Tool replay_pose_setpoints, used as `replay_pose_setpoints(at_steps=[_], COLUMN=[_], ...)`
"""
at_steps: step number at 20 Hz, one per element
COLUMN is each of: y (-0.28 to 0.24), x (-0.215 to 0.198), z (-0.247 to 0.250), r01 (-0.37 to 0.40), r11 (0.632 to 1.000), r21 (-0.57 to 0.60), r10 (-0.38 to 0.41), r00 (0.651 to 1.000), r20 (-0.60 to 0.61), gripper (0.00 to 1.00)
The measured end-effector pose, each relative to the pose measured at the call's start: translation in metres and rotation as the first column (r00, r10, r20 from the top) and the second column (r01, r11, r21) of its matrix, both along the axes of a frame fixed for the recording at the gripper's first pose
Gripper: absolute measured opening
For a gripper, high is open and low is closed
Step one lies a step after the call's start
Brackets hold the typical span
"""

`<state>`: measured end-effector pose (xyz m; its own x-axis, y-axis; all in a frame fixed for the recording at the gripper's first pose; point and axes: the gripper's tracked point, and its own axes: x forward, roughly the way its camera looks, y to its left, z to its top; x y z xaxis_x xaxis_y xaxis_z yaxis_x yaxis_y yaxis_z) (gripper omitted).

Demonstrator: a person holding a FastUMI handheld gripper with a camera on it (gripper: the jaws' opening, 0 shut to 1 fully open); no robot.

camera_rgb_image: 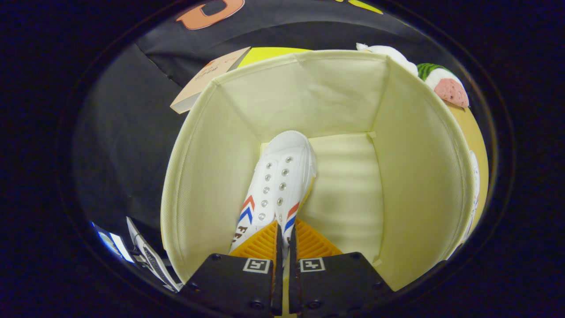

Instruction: Open the storage box then place both shoes into the box .Put the left shoe in first, then the right shoe, with the right side of both shoes facing outward in a uniform manner.

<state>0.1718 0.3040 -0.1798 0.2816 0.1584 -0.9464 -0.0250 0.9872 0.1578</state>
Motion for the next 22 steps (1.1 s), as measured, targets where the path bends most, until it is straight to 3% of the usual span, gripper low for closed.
replay_pose_setpoints(at_steps=[3,5,8,12,18,20,22], y=[0.001,-0.004,-0.019,-0.045,-0.101,-0.158,-0.226], x=[-0.008,-0.009,-0.02,-0.036,-0.072,-0.068,-0.058], z=[0.008,0.021,0.047,0.082,0.137,0.151,0.161], r01=[-0.062,-0.113,-0.182,-0.216,-0.32,-0.308,-0.217], r11=[0.998,0.992,0.972,0.948,0.921,0.88,0.826], r21=[-0.016,-0.058,-0.146,-0.232,-0.222,-0.362,-0.52], r10=[0.062,0.114,0.192,0.249,0.367,0.416,0.426], r00=[0.998,0.993,0.98,0.961,0.904,0.867,0.844], r20=[-0.012,0.019,0.054,0.121,0.221,0.275,0.324], gripper=[0.23,0.46,0.62,0.66,0.67,0.74,0.81])
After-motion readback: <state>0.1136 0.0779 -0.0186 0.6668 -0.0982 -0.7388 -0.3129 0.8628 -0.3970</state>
